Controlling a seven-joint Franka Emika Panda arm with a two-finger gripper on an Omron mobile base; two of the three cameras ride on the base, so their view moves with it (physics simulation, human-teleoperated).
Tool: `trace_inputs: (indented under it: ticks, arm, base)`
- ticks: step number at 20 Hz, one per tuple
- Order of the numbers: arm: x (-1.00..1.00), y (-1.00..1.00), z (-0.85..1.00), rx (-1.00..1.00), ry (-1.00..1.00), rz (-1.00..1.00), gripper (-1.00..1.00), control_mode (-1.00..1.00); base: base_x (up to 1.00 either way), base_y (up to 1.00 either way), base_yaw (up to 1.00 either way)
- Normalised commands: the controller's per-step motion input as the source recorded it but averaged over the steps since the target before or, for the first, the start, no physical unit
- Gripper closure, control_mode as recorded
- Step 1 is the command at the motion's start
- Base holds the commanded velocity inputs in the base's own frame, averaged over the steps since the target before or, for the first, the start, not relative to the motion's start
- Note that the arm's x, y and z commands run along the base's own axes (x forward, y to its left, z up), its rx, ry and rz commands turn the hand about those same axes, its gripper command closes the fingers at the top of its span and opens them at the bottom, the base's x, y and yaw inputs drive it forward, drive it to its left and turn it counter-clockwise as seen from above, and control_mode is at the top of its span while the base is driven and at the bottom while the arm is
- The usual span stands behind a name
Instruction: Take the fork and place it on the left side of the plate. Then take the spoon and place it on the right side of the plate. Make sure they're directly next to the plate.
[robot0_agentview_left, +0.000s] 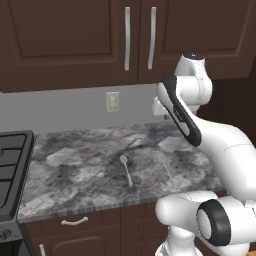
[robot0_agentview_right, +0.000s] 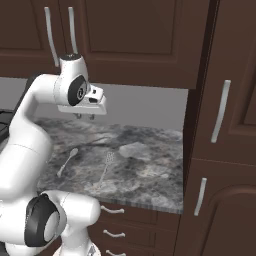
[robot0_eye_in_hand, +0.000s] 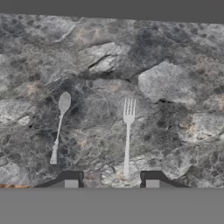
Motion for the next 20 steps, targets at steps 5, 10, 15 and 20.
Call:
trace_inputs:
  ticks: [5, 10, 15, 20]
  arm:
    - [-0.37, 0.02, -0.51, -0.04, -0.01, 0.00, -1.00, -1.00]
    - [-0.42, 0.00, -1.00, -0.14, 0.08, 0.00, -1.00, -1.00]
    - [-0.07, -0.26, -1.00, -0.03, 0.19, 0.00, -1.00, -1.00]
    - [0.22, -0.37, -0.66, 0.00, 0.12, 0.00, -1.00, -1.00]
  base:
    - [0.00, 0.00, 0.00]
    - [0.00, 0.00, 0.00]
    - [0.00, 0.00, 0.00]
    - [0.00, 0.00, 0.00]
